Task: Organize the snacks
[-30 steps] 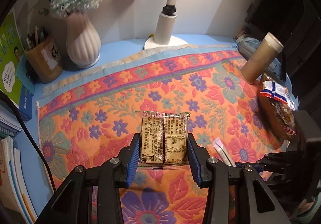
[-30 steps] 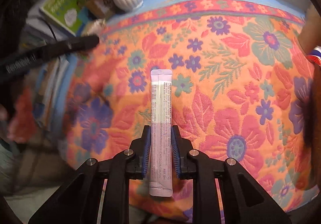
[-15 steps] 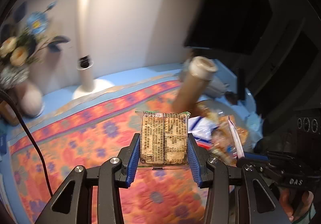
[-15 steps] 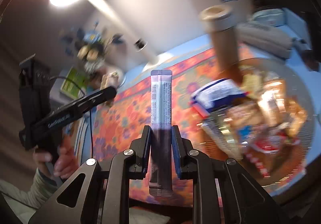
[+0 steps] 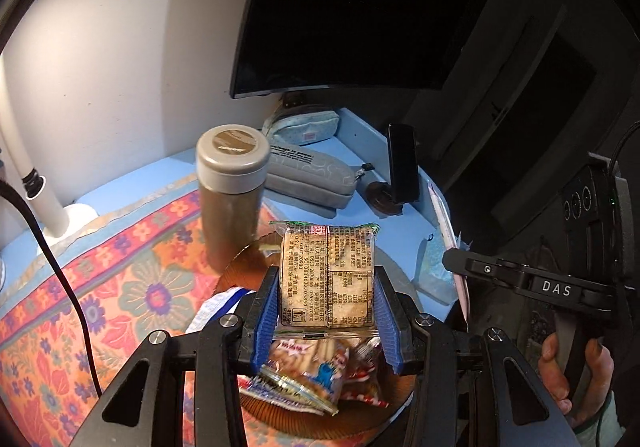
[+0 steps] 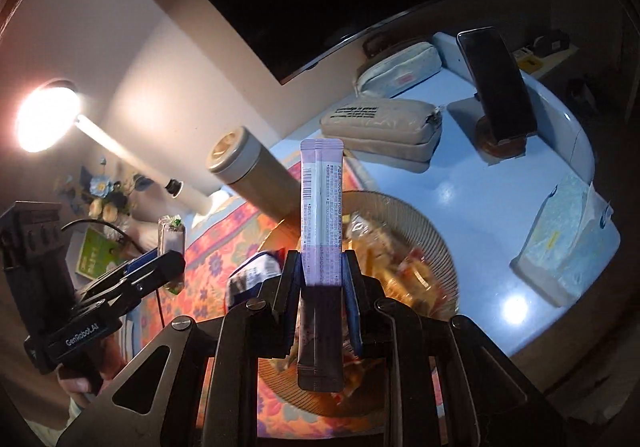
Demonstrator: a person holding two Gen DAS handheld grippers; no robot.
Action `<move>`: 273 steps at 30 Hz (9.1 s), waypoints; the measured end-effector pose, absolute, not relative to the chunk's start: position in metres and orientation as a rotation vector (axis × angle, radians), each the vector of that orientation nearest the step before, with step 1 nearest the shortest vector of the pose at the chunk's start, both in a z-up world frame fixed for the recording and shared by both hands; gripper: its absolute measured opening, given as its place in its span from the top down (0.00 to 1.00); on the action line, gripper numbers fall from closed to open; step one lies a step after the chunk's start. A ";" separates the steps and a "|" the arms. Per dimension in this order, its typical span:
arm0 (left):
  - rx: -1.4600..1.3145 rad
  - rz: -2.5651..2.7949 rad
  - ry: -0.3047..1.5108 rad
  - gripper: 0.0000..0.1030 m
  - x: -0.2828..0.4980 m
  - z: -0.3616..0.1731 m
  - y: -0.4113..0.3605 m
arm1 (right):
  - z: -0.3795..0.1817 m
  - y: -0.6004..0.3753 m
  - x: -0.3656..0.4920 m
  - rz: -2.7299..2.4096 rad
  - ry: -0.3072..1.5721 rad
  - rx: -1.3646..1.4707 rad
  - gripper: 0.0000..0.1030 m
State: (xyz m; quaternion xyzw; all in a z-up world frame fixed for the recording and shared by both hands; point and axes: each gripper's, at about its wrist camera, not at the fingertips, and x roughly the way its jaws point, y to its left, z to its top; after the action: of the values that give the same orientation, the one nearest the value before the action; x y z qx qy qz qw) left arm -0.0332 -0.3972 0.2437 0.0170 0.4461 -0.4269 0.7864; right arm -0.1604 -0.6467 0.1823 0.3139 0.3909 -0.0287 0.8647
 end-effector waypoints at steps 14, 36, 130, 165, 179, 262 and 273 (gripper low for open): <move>0.002 -0.890 0.993 0.27 -0.026 0.215 -0.433 | 0.154 -0.659 -0.112 -0.024 0.991 0.411 0.77; 0.046 -0.690 1.015 0.27 -0.038 0.208 -0.359 | 0.172 -0.606 -0.118 0.089 0.980 0.452 0.71; 0.011 -0.180 1.177 0.10 0.038 0.101 -0.072 | 0.096 -0.292 -0.013 0.062 1.135 0.220 0.31; 0.058 -0.154 1.165 0.10 0.057 0.063 -0.075 | 0.056 -0.300 0.003 -0.021 1.110 0.137 0.31; 0.048 -0.063 1.109 0.10 0.046 0.020 -0.061 | 0.020 -0.280 0.003 -0.044 1.014 -0.002 0.30; -0.017 -0.039 1.004 0.00 0.036 0.002 -0.053 | 0.003 -0.291 -0.020 -0.098 0.902 0.073 0.00; -0.017 -0.038 1.003 0.00 0.036 0.001 -0.053 | 0.003 -0.291 -0.020 -0.098 0.902 0.072 0.00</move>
State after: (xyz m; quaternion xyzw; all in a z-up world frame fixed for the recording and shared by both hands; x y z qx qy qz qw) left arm 0.0364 -0.0533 0.0012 -0.0081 0.4807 -0.0184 0.8766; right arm -0.0198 -0.2914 0.0029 0.0350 0.4357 -0.0473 0.8982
